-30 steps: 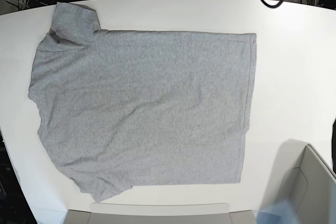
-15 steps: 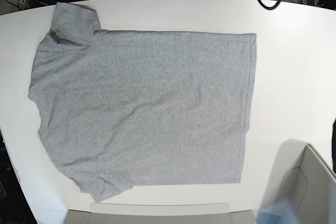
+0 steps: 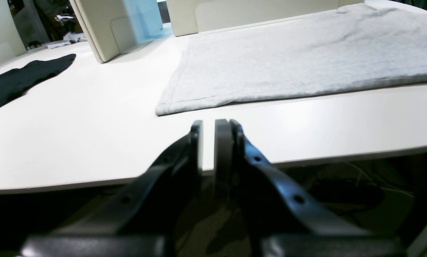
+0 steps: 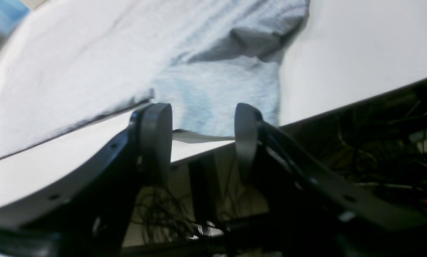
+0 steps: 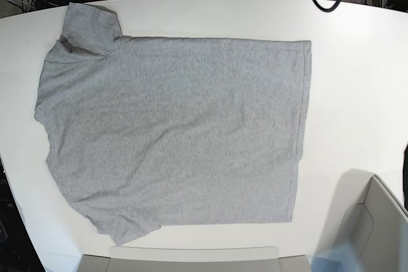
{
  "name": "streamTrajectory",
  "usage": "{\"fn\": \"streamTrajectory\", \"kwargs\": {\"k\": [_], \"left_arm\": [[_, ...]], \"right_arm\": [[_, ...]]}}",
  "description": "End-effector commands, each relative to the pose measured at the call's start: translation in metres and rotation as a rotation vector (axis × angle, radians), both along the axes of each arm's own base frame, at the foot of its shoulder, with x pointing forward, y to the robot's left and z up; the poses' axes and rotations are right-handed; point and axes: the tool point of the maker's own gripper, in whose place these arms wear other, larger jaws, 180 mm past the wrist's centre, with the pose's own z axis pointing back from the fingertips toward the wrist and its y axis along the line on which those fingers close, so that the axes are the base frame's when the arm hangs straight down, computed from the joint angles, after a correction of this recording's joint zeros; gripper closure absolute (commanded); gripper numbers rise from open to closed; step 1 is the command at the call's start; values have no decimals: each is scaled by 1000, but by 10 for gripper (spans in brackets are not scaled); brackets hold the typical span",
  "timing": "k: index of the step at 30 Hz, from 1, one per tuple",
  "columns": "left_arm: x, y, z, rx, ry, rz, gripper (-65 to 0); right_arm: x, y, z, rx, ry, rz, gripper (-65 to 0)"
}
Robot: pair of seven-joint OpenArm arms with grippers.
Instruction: Fold the T-shirt properly
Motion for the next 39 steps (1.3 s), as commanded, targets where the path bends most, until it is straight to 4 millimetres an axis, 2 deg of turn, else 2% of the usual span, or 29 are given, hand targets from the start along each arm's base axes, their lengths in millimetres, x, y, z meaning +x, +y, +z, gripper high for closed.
{"fn": "streamTrajectory", "kwargs": {"k": [1, 6, 15, 19, 23, 27, 29, 33, 37, 39], "left_arm": [[-5, 0, 12, 16, -46, -4, -71], [-5, 0, 12, 15, -44, -4, -71], [-5, 0, 12, 15, -46, -3, -71], [-5, 0, 12, 15, -46, -3, -71], [-3, 0, 14, 16, -56, -4, -73], [-1, -3, 40, 13, -110, -13, -106], [4, -4, 60, 13, -156, -18, -121], [20, -13, 83, -20, -173, -34, -129], [50, -15, 83, -48, -103, -17, -132], [65, -12, 84, -53, -53, 1, -156]], "right_arm": [[3, -9, 5, 7, -9, -17, -289], [16, -36, -4, 42, 36, -71, -288], [51, -52, -37, 30, 93, -64, -288], [60, -46, -48, 53, 129, -49, -288], [58, -36, -62, 100, 162, -76, -288], [54, -19, -67, 174, 166, -49, -288], [56, -8, -66, 222, 142, -42, -288], [53, -7, -69, 228, 148, -48, -288], [51, -9, -71, 224, 155, -52, -288], [49, -9, -72, 223, 159, -53, -288]]}}
